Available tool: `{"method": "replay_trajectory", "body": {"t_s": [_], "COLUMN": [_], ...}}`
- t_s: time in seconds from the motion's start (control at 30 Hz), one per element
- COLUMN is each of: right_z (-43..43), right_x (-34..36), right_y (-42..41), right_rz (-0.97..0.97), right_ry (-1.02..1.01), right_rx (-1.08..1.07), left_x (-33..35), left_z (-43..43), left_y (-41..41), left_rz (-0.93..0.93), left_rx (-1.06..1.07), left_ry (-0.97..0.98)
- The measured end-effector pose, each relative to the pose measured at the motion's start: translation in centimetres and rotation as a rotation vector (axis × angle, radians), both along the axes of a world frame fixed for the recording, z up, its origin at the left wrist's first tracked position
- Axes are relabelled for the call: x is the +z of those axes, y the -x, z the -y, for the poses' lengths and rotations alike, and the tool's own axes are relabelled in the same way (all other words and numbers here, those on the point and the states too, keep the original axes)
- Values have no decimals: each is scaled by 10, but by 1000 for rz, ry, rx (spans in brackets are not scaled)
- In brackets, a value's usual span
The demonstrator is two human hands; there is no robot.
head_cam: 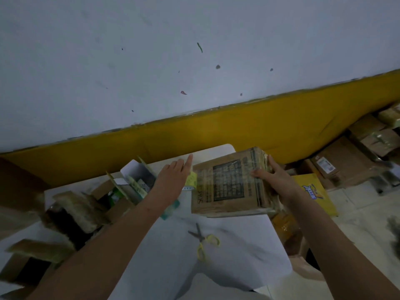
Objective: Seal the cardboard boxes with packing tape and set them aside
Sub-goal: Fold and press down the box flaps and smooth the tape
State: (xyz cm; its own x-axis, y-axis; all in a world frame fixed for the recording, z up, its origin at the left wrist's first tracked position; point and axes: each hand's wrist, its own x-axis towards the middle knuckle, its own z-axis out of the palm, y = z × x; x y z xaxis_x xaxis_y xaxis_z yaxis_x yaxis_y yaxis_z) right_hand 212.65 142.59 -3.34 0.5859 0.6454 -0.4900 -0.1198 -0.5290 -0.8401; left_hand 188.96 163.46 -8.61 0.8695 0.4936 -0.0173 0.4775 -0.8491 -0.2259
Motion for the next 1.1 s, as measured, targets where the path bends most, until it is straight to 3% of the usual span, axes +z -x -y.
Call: {"method": "replay_trajectory", "body": {"t_s": [0.23, 0.4, 0.63, 0.77, 0.97, 1.1], "right_z": [5, 8, 5, 6, 4, 8], "right_x": [16, 21, 25, 21, 18, 12], "right_y": [3, 7, 19, 15, 8, 5], "right_rz": [5, -40, -6, -68, -257, -326], "right_ry": [6, -46, -81, -123, -204, -263], "right_rx": [-12, -21, -31, -45, -3, 21], "left_x": [10, 17, 18, 20, 31, 31], "left_z": [5, 1, -7, -6, -10, -15], "left_y": [15, 27, 31, 37, 28, 30], "left_rz": [89, 191, 138, 34, 65, 182], "left_rx": [131, 147, 169, 173, 116, 72], "left_ry": [230, 172, 65, 41, 46, 69]}}
